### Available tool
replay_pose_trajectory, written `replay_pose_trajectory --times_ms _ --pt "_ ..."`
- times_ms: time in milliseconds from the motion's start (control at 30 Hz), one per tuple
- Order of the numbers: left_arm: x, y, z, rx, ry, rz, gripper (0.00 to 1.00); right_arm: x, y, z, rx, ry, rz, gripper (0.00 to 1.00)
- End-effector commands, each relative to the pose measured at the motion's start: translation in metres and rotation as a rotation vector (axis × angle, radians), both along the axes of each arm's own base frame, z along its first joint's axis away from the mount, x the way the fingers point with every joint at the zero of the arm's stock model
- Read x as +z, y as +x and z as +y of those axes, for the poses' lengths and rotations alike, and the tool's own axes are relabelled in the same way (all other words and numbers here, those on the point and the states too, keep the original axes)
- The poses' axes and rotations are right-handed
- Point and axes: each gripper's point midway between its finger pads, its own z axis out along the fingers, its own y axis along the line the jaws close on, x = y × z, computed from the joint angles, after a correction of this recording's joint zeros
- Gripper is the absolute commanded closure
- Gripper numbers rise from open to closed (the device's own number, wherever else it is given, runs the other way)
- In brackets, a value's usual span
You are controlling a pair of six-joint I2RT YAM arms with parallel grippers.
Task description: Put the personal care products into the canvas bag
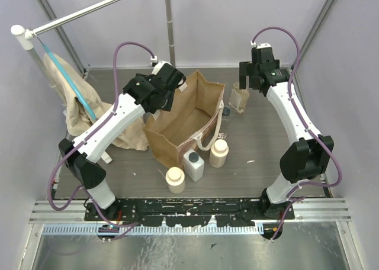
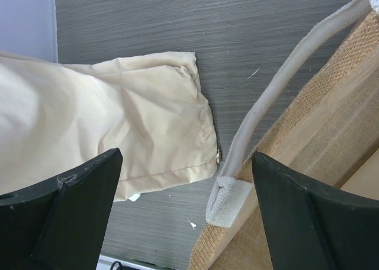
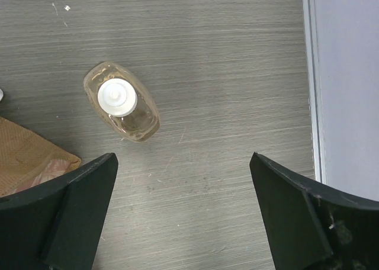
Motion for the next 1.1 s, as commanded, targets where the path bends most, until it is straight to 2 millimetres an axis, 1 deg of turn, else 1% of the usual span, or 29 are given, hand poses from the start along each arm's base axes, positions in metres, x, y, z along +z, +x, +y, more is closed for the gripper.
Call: replay_pose_trajectory --times_ms 0,267,300,433,500,600,700,833,1000,1067 --pt "0.019 0.0 0.005 -0.002 -0.016 -0.056 0.02 0.032 0.003 -0.004 -0.016 0.009 -0.091 0.0" --pt "0.041 -0.005 0.009 -0.065 -0.033 -0.07 0.02 0.029 0.004 -0.002 -0.02 0.021 -0.085 0.0" --pt "0.041 -0.006 0.009 -0.076 -0.051 -0.059 0.02 0.029 0.004 -0.001 -0.015 0.023 -0.084 0.0" --pt "0.028 -0.009 0.017 -0.054 -0.171 0.048 0.02 0.035 0.006 0.0 -0.011 0.027 -0.096 0.0" --pt "0.026 -0.007 0.02 -0.05 -0.194 0.055 0.02 0.038 0.007 -0.001 -0.01 0.023 -0.099 0.0" --pt "0.023 -0.008 0.02 -0.071 -0.212 0.057 0.02 0.041 0.008 0.001 -0.004 0.023 -0.088 0.0" --pt "0.019 -0.008 0.015 -0.096 -0.228 0.073 0.02 0.035 0.009 0.004 0.0 0.032 -0.041 0.0" --pt "0.011 -0.006 0.013 -0.112 -0.21 0.086 0.02 0.018 0.009 0.007 -0.006 0.039 0.058 0.0" --pt "0.0 -0.003 0.011 -0.13 -0.191 0.107 0.02 0.004 0.011 0.013 0.008 0.057 0.103 0.0" --pt "-0.005 -0.002 0.006 -0.148 -0.204 0.118 0.02 0.0 0.013 0.016 0.021 0.065 0.114 0.0"
